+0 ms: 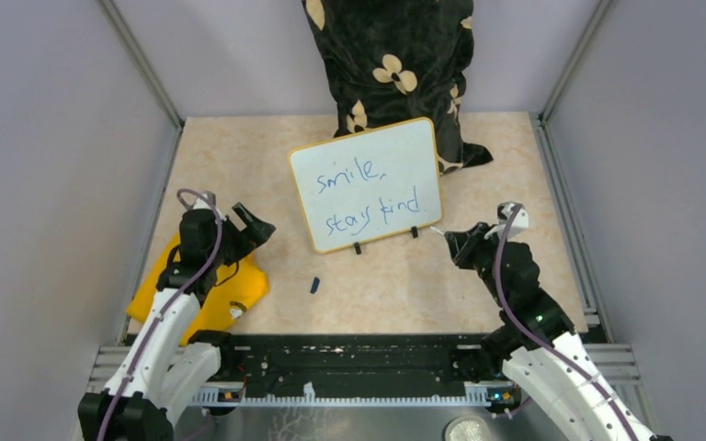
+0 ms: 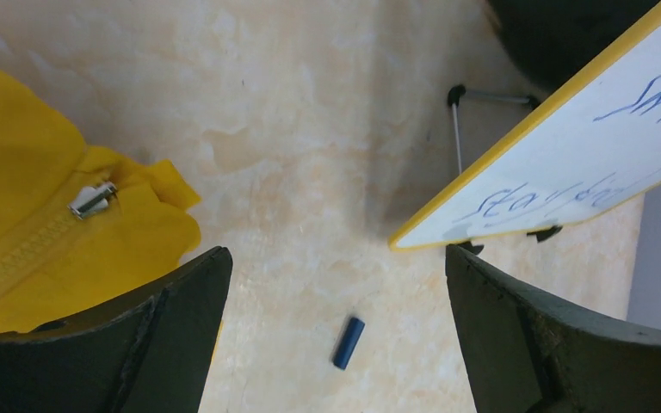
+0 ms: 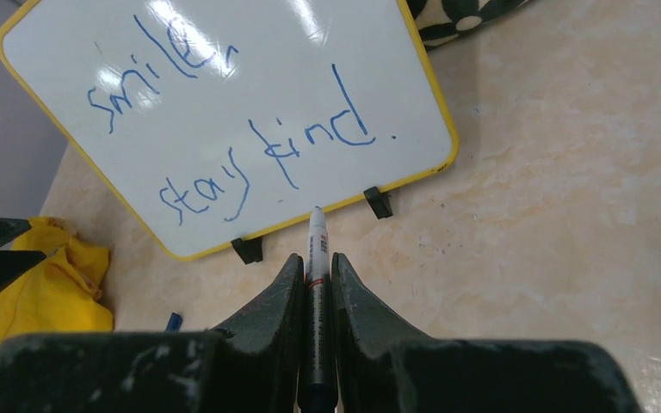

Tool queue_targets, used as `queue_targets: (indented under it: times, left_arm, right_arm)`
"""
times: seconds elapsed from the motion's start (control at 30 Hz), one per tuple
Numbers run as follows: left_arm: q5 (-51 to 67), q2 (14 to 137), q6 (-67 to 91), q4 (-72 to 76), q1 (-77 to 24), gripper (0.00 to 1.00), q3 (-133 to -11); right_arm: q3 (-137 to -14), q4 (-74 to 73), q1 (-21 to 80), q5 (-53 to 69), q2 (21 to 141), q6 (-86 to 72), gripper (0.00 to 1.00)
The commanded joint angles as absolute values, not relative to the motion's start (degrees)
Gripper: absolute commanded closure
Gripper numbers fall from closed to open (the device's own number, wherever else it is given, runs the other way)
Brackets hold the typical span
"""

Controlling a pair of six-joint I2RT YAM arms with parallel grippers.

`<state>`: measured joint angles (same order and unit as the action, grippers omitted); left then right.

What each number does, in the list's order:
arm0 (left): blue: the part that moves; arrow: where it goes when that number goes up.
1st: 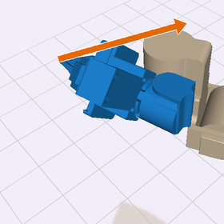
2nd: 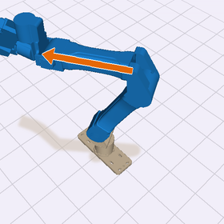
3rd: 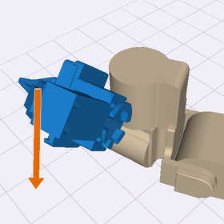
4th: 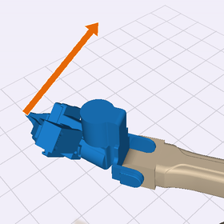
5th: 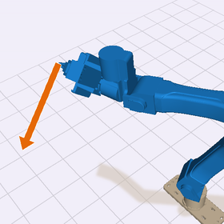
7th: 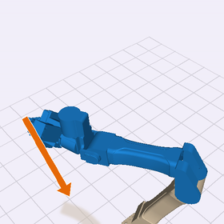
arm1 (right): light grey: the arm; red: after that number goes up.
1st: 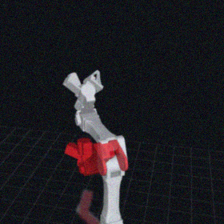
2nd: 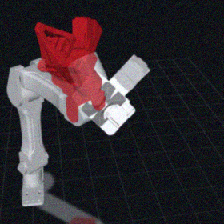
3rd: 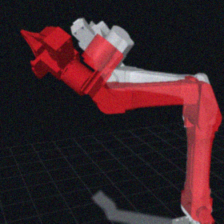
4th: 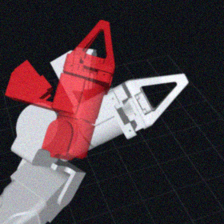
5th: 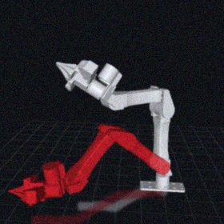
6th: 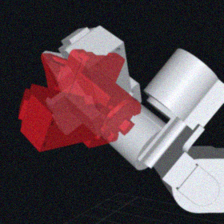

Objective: Write a sentence on the whiteboard
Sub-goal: Close the whiteboard marker at the center of the board.

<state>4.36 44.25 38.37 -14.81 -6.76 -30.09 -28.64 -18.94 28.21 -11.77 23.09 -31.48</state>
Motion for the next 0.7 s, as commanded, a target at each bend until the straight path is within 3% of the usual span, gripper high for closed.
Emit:
queue_targets:
  times: [0.0, 0.17, 0.3, 0.5, 0.67]
  left_arm:
    - [12.1, 47.7, 34.0, -24.2, -6.9, 0.01, -35.5]
    - [13.9, 50.6, 29.1, -22.0, -6.9, 0.01, -36.8]
    - [26.1, 50.1, 24.8, -17.5, -8.2, 0.01, -34.9]
    - [9.5, 57.7, 23.5, -23.7, -29.2, 0.01, -38.1]
    - [4.5, 66.1, 23.3, -27.2, -34.6, 0.01, -41.3]
  right_arm:
    - [-31.7, -19.9, 28.0, -12.9, 22.3, -29.8, 1.00]
    - [-30.2, -18.8, 28.0, -13.2, 21.4, -28.9, 1.00]
    - [-29.8, -20.1, 28.0, -14.7, 20.2, -27.5, 1.00]
    - [-27.8, -18.4, 28.0, -14.4, 17.3, -28.2, 1.00]
    - [-27.8, -18.3, 28.0, -15.0, 15.8, -28.0, 1.00]
